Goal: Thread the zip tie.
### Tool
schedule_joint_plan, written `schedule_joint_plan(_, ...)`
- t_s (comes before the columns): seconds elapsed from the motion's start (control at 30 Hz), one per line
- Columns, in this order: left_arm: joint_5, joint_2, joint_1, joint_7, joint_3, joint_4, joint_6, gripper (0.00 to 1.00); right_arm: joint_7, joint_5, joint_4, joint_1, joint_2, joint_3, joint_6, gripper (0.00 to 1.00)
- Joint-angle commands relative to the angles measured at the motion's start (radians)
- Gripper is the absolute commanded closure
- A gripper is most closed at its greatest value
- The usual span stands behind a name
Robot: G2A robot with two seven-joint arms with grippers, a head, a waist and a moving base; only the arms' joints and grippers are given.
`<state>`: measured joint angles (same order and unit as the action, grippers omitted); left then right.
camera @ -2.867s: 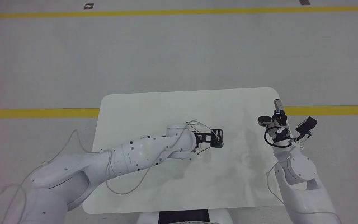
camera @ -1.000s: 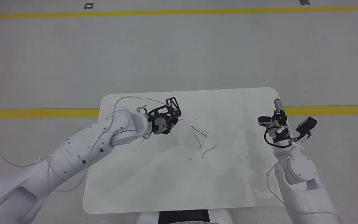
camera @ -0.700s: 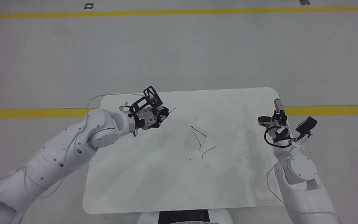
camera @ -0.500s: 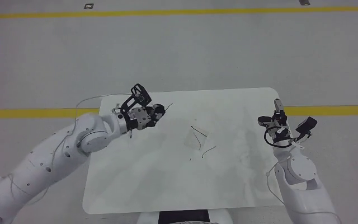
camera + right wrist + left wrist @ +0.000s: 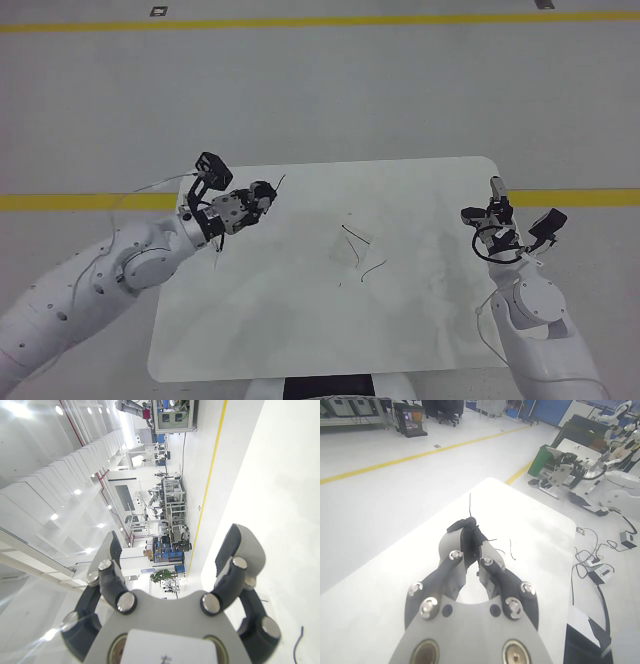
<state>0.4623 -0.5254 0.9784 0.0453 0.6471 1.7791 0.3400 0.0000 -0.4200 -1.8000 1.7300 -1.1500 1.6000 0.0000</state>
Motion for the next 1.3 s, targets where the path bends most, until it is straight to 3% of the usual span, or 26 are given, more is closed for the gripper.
schedule_joint_plan(0.0, 0.0, 0.0, 0.0, 0.0, 0.0, 0.0, 0.0, 1.0, 0.0, 0.0, 0.0, 0.0, 0.0, 0.0, 0.0, 0.0)
schedule_joint_plan(0.1, -0.016, -0.002, 0.004, 0.009, 0.0, 0.001, -0.001, 1.0, 0.0, 0.0, 0.0, 0.0, 0.0, 0.0, 0.0, 0.0)
schedule_joint_plan(0.23, -0.066, -0.019, 0.012, 0.08, 0.01, -0.017, 0.0, 1.0, 0.0, 0.0, 0.0, 0.0, 0.0, 0.0, 0.0, 0.0)
schedule_joint_plan(0.37, -0.159, -0.04, 0.027, 0.2, 0.018, -0.028, 0.0, 1.0, 0.0, 0.0, 0.0, 0.0, 0.0, 0.0, 0.0, 0.0)
schedule_joint_plan(0.53, -0.319, -0.065, 0.044, 0.277, 0.011, -0.01, 0.0, 1.0, 0.0, 0.0, 0.0, 0.0, 0.0, 0.0, 0.0, 0.0)
schedule_joint_plan(0.83, -0.627, -0.111, 0.064, 0.222, 0.037, 0.046, 0.0, 1.0, 0.0, 0.0, 0.0, 0.0, 0.0, 0.0, 0.0, 0.0)
schedule_joint_plan(1.07, -0.787, -0.148, 0.134, 0.121, 0.141, 0.058, 0.0, 1.0, 0.0, 0.0, 0.0, 0.0, 0.0, 0.0, 0.0, 0.0)
schedule_joint_plan(1.13, -0.848, -0.162, 0.162, 0.067, 0.19, 0.065, 0.0, 1.0, 0.0, 0.0, 0.0, 0.0, 0.0, 0.0, 0.0, 0.0)
schedule_joint_plan(1.17, -0.837, -0.166, 0.172, 0.027, 0.212, 0.048, 0.0, 1.0, 0.0, 0.0, 0.0, 0.0, 0.0, 0.0, 0.0, 0.0)
schedule_joint_plan(1.27, -0.837, -0.166, 0.172, 0.027, 0.212, 0.048, 0.0, 1.0, 0.0, 0.0, 0.0, 0.0, 0.0, 0.0, 0.0, 0.0)
